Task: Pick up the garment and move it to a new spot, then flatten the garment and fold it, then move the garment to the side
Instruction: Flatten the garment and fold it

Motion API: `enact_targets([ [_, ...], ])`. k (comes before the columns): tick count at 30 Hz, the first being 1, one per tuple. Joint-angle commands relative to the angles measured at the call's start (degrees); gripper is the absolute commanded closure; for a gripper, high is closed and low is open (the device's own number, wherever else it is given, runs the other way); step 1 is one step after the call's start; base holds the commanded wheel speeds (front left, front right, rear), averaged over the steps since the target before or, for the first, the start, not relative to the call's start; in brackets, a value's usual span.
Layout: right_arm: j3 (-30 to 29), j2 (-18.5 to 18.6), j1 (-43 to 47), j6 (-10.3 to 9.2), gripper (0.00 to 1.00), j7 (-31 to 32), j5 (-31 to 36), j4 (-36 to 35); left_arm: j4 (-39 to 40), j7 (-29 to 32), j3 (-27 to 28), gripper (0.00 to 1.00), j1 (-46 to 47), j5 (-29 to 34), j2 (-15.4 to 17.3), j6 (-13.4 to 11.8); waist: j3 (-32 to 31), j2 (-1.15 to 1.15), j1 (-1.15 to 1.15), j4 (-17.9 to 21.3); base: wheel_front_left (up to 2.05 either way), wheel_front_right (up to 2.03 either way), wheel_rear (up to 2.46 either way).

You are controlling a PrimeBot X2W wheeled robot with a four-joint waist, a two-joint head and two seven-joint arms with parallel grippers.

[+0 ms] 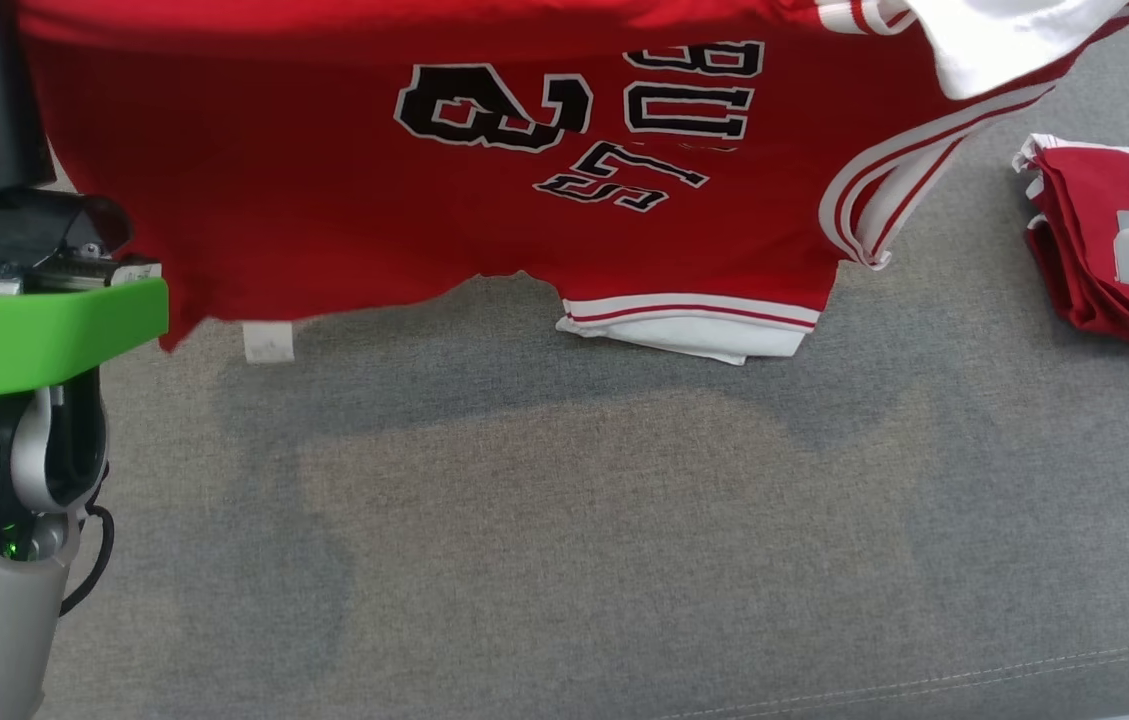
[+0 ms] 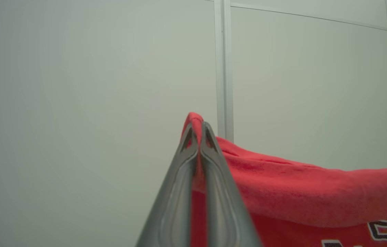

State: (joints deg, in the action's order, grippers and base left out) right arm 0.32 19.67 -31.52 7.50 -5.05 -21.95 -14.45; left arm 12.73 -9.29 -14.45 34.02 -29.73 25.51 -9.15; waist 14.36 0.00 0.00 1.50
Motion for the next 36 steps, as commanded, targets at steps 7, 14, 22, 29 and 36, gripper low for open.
enact_targets([
  [7, -0.2, -1.2, -1.7, -0.02, 1.00, 1.5, 0.3, 0.1, 3.4, 0.9, 0.7, 1.00, -1.4, 0.8, 1.0, -2.1, -1.0, 0.00, 0.00, -0.3, 0.00, 0.00, 0.00],
  [14, 0.0, -1.7, -7.3, -0.02, 1.00, 1.9, -1.3, 6.4, 0.4, 0.8, -0.9, 1.00, 3.1, 1.0, 1.3, 0.3, 1.2, 0.00, 0.00, -0.7, 0.00, 0.00, 0.00],
  [22, 2.5, -1.0, -25.8, -0.02, 1.00, -0.1, -1.2, 19.7, -11.5, -0.7, -3.7, 1.00, 19.8, 1.7, -1.4, 5.9, 6.3, 0.00, 0.00, -1.8, 0.00, 0.00, 0.00],
  [29, 4.0, -3.2, -44.4, -0.01, 1.00, -5.9, 0.3, 35.5, -28.6, -3.8, -4.1, 1.00, 35.5, 3.0, -4.2, 9.6, 8.9, 0.00, 0.00, -2.6, 0.00, 0.00, 0.00],
  [36, 3.8, -7.4, -57.3, -0.01, 1.00, -9.9, 2.2, 49.3, -42.5, -5.4, -3.5, 1.00, 45.4, 3.4, -6.3, 11.7, 10.3, 0.00, 0.00, -2.4, 0.00, 0.00, 0.00],
])
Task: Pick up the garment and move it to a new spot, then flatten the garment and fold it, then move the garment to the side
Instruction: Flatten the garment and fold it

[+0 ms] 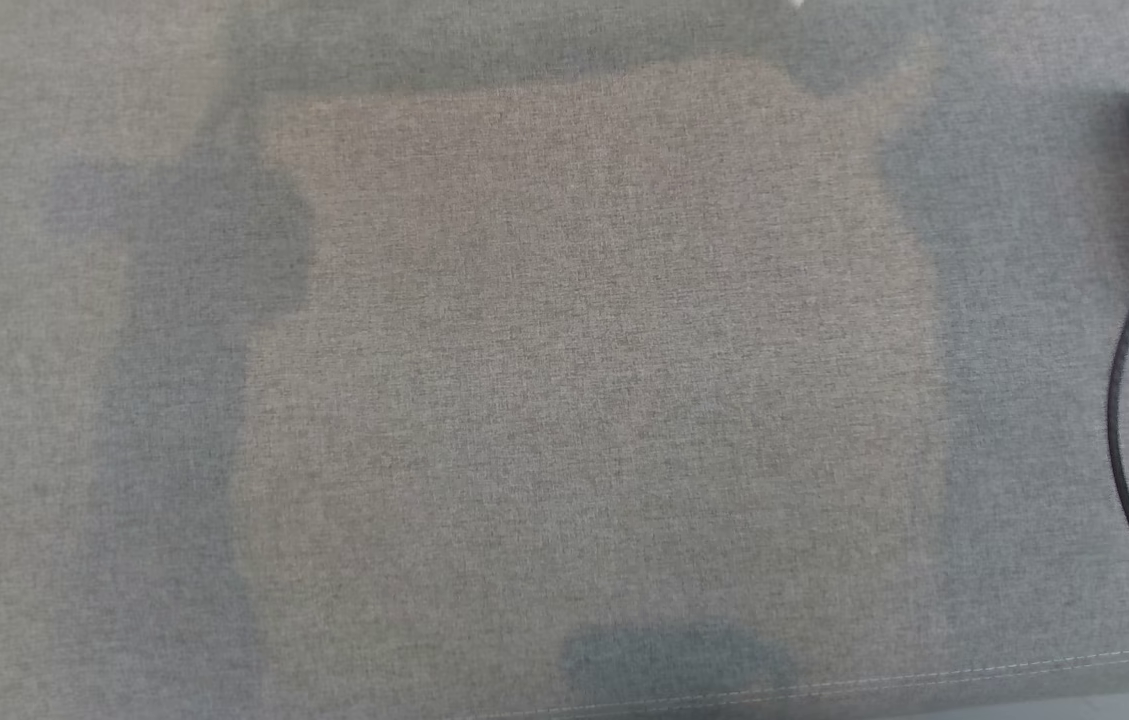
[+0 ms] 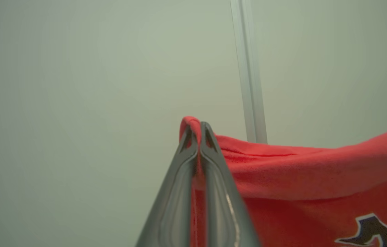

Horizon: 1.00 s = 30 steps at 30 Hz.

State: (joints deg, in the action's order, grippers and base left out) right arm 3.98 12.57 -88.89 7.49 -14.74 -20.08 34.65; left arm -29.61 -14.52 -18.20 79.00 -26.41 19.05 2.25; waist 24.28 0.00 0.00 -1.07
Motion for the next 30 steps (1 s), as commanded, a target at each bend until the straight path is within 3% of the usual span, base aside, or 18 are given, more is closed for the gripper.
enact_targets([
  [1, 0.6, -1.0, -0.4, 0.00, 1.00, -0.4, 0.8, 1.9, -2.5, -0.2, 0.3, 1.00, 0.9, -0.3, -0.3, 0.5, 0.6, 0.00, 0.00, 0.2, 0.00, 0.00, 0.00],
  [7, 1.1, -4.4, 3.1, -0.01, 1.00, -0.4, 0.2, 10.5, -16.4, 0.2, 0.3, 1.00, 0.6, -3.5, -2.3, 2.9, 2.1, 0.00, 0.00, 1.5, 0.00, 0.00, 0.00],
  [18, 2.8, -5.1, 14.2, 0.00, 1.00, -0.4, -3.7, 16.5, -30.5, 0.0, 0.1, 1.00, -5.2, -9.5, -5.9, 5.2, 3.7, 0.00, 0.00, 1.2, 0.00, 0.00, 0.00],
  [22, 5.4, -4.9, 19.2, 0.00, 1.00, -0.4, -7.4, 13.5, -30.0, -0.5, -0.5, 1.00, -8.2, -11.4, -7.2, 5.2, 2.5, 0.00, 0.00, 0.5, 0.00, 0.00, 0.00],
  [25, 9.3, -3.8, 25.7, -0.02, 1.00, -0.4, -10.2, 9.6, -27.3, -0.7, -1.1, 1.00, -12.8, -12.2, -6.4, 5.3, 1.3, 0.00, 0.00, 0.6, 0.00, 0.00, 0.00],
  [30, 9.7, -2.2, 38.4, 0.00, 1.00, -0.4, -14.7, 1.5, -17.6, -0.6, 1.9, 1.00, -24.7, -10.8, -5.3, 5.3, -1.3, 0.00, 0.00, 1.2, 0.00, 0.00, 0.00],
])
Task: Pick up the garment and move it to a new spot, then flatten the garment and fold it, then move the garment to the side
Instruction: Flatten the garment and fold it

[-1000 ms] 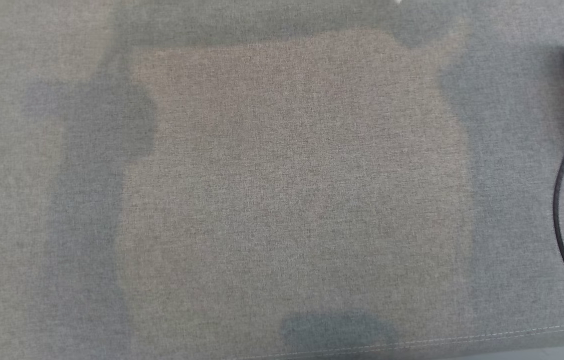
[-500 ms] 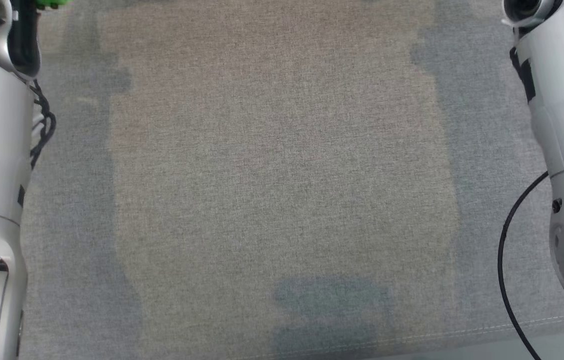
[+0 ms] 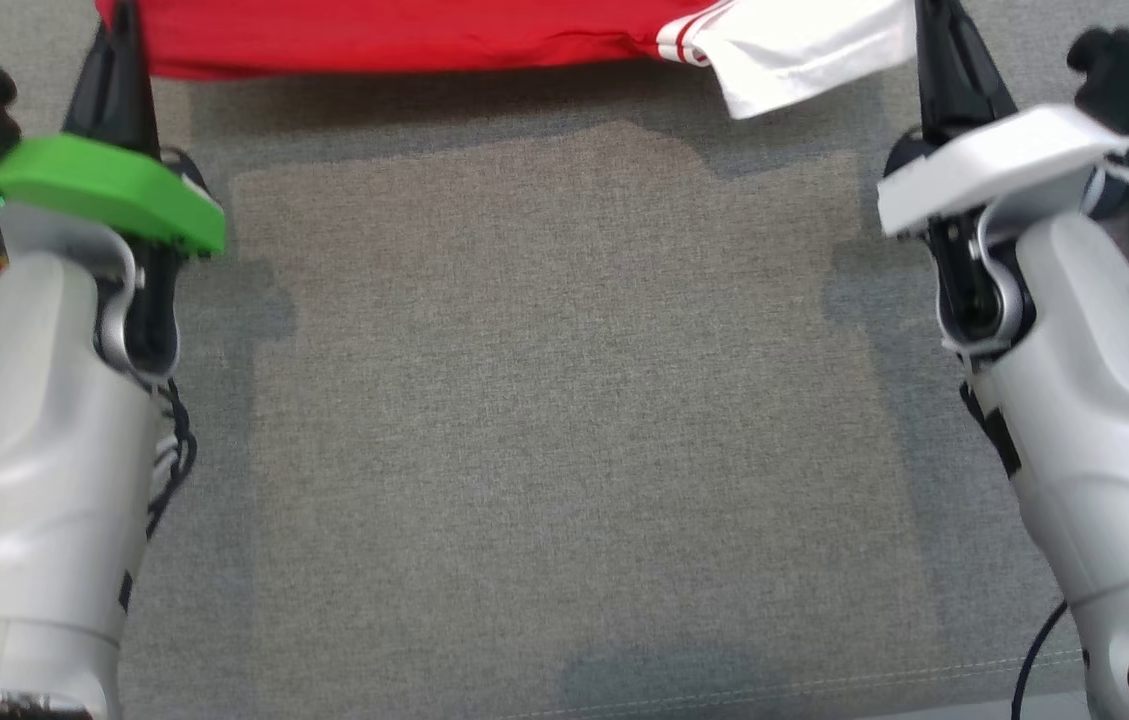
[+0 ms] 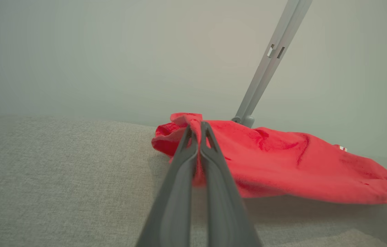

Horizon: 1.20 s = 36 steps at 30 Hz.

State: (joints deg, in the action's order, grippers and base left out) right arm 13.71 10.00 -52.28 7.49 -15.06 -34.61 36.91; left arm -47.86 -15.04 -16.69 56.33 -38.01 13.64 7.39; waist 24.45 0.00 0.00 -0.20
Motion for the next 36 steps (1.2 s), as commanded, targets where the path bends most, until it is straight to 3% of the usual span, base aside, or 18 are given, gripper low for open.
enact_targets([
  [1, -0.6, 0.7, 4.8, 0.00, 1.00, -0.1, -0.9, -2.3, 2.9, -0.1, 1.4, 1.00, -4.8, 1.4, 0.2, 0.0, -2.0, 0.00, 0.00, 0.4, 0.00, 0.00, 0.00],
  [9, -2.1, 1.9, 27.2, 0.00, 1.00, -0.1, -3.8, -13.8, 19.5, -0.2, 5.3, 1.00, -27.3, 5.9, -0.2, -1.8, -7.7, 0.00, 0.00, 1.0, 0.00, 0.00, 0.00],
  [18, -3.0, 2.7, 45.4, 0.00, 1.00, 0.3, -3.7, -22.0, 33.1, 2.0, 4.2, 1.00, -47.2, 7.9, 0.9, -5.8, -14.9, 0.00, 0.00, 1.4, 0.00, 0.00, 0.00],
  [28, -7.1, 2.3, 60.3, 0.00, 1.00, 7.8, -1.4, -31.3, 45.8, 7.4, 3.9, 1.00, -60.6, 7.9, 2.1, -11.7, -18.9, 0.00, 0.00, 1.1, 0.00, 0.00, 0.00],
  [36, -13.1, -1.6, 69.6, 0.00, 1.00, 14.9, 1.4, -38.4, 53.4, 12.5, 3.5, 1.00, -67.6, 7.4, 3.3, -15.3, -18.8, 0.00, 0.00, 1.0, 0.00, 0.00, 0.00],
])
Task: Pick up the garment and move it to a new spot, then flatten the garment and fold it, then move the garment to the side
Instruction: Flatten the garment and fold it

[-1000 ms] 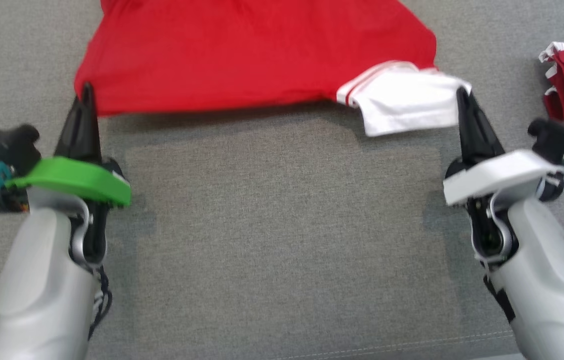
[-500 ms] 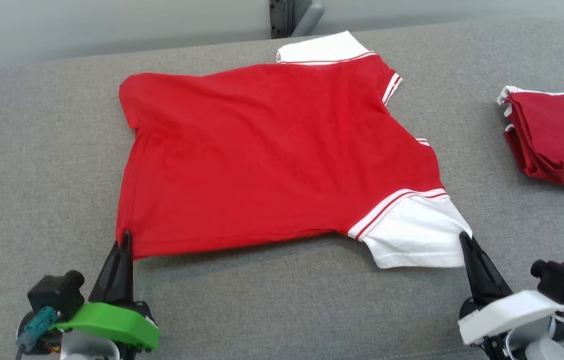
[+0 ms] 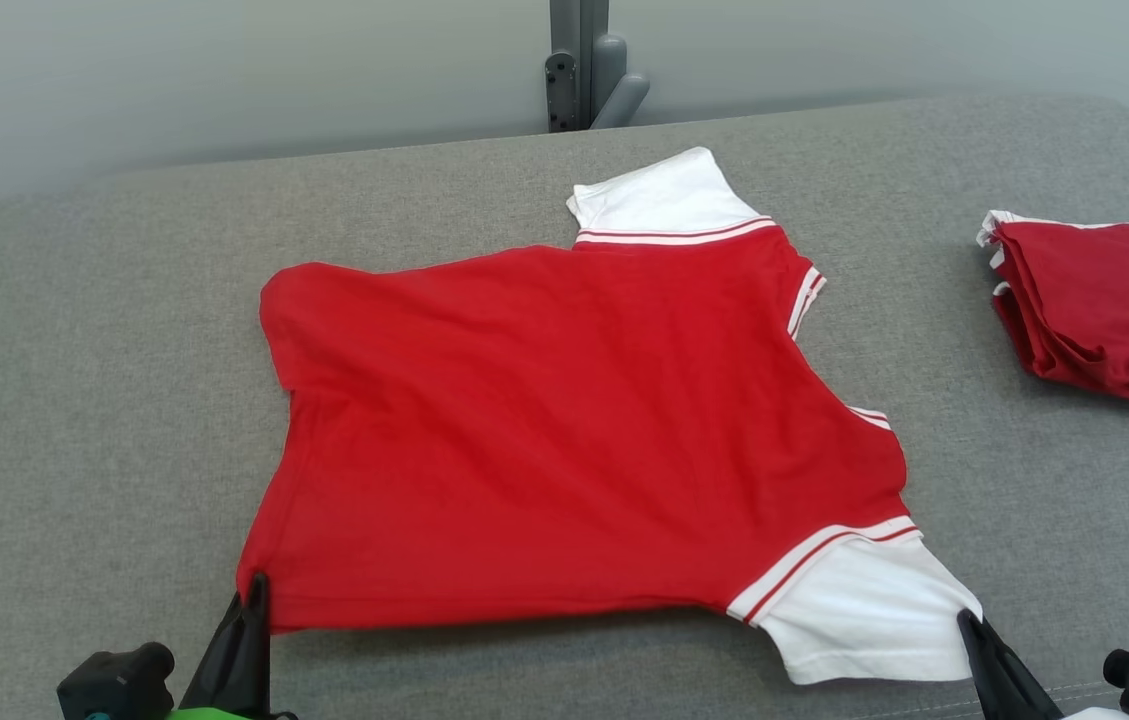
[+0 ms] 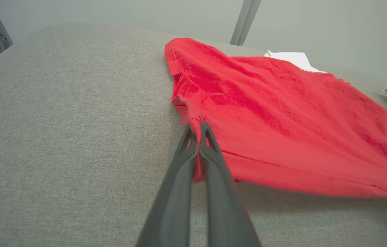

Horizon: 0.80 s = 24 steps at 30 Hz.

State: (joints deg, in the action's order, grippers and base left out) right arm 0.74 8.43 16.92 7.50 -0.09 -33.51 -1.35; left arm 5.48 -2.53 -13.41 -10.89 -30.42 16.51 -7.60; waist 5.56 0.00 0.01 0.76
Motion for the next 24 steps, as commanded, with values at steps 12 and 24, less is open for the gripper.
enact_targets([
  [12, -4.8, -2.0, -4.6, -0.02, 1.00, 9.8, 1.2, -4.1, 2.3, 4.4, -0.7, 1.00, 1.4, -1.7, 1.1, -0.2, 2.3, 0.00, -0.01, -0.9, 0.00, 0.00, 0.00],
  [24, -5.2, -0.5, -25.1, -0.01, 1.00, 21.6, 2.0, -4.2, 2.1, 8.1, 0.1, 1.00, 13.5, -3.0, 2.9, 2.0, 12.8, 0.00, -0.01, -1.7, 0.00, 0.00, 0.00],
])
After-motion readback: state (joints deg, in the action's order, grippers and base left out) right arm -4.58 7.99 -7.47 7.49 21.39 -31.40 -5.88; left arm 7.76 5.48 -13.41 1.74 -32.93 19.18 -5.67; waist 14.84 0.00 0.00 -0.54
